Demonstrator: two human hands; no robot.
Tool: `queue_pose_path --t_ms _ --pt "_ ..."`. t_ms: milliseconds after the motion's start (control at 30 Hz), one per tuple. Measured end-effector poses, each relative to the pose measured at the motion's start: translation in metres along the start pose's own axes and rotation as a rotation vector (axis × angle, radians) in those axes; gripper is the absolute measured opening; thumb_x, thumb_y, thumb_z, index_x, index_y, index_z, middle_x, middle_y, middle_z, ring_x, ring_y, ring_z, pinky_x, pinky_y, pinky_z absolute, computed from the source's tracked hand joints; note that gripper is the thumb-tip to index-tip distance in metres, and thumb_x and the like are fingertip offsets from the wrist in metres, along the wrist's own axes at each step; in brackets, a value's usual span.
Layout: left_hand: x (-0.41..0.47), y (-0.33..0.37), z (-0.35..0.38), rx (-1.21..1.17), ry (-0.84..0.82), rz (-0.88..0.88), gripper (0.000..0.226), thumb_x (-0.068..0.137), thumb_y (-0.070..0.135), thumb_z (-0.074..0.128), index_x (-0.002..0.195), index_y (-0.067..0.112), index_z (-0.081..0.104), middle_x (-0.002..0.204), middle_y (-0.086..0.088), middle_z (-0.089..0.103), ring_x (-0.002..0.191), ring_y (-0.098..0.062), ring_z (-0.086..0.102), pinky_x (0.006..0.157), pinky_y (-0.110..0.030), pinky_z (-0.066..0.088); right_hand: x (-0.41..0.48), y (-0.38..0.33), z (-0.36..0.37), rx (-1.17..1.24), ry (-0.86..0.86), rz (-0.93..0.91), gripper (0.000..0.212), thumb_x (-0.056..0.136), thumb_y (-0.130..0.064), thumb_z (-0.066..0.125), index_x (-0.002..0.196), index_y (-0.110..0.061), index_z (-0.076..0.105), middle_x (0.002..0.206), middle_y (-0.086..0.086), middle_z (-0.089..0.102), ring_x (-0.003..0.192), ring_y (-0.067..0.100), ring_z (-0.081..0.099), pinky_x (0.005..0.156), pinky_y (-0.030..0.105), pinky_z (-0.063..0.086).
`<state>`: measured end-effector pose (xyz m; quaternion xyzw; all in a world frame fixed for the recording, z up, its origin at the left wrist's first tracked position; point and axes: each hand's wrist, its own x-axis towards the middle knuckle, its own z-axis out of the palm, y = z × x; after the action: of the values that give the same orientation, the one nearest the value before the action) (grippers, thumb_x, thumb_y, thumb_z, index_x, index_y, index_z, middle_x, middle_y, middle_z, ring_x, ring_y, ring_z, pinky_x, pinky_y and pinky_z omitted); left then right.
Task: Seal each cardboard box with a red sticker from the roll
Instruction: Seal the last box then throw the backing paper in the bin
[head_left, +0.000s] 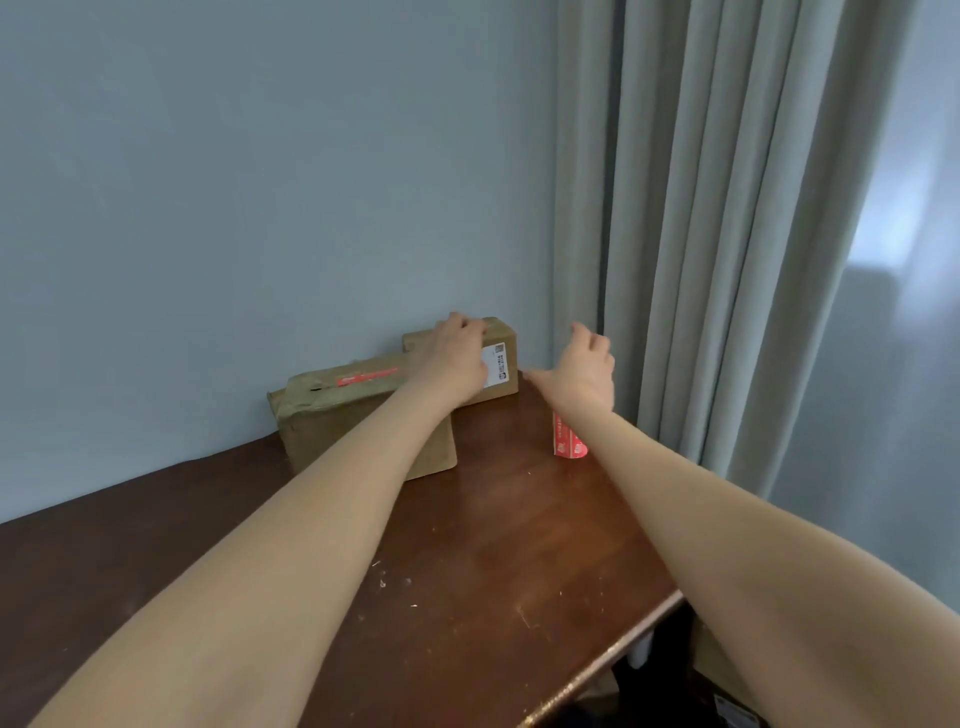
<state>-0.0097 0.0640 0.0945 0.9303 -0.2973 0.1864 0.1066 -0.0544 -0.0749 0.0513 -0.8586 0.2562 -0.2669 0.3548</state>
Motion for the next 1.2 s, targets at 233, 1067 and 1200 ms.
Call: queue_pose_path --t_ms 233,1067,1200 --pt "0.001 0.043 0.064 -0.215 -0.204 -0.092 0.051 0.089 0.015 0.055 0.139 0.013 0.043 0.141 -0.007 0.040 0.126 -0.026 0.045 0.097 -0.037 0.042 0.006 0.068 0.003 -0.072 -0.229 0.237 0.101 0.071 -0.044 0.081 0.148 -0.012 0.023 0.147 0.013 0.031 0.130 0.032 0.043 0.099 0.045 0.042" --pt "0.057 0.032 0.144 -0.651 -0.271 -0.385 0.039 0.091 0.006 0.044 0.127 0.011 0.059 0.123 -0.012 0.063 0.115 -0.028 0.055 0.098 -0.035 0.043 0.071 0.066 0.084 0.002 -0.252 0.153 0.032 0.088 -0.031 0.061 0.113 -0.012 0.059 0.108 0.013 0.066 0.097 0.032 0.064 0.085 0.042 0.054" --pt "0.062 0.030 0.146 -0.656 -0.266 -0.405 0.039 0.091 0.006 0.046 0.128 0.011 0.058 0.125 -0.012 0.062 0.117 -0.028 0.055 0.096 -0.033 0.041 0.077 0.066 0.089 -0.010 -0.252 0.151 0.034 0.089 -0.028 0.061 0.119 -0.011 0.058 0.114 0.014 0.065 0.104 0.032 0.062 0.086 0.039 0.049"
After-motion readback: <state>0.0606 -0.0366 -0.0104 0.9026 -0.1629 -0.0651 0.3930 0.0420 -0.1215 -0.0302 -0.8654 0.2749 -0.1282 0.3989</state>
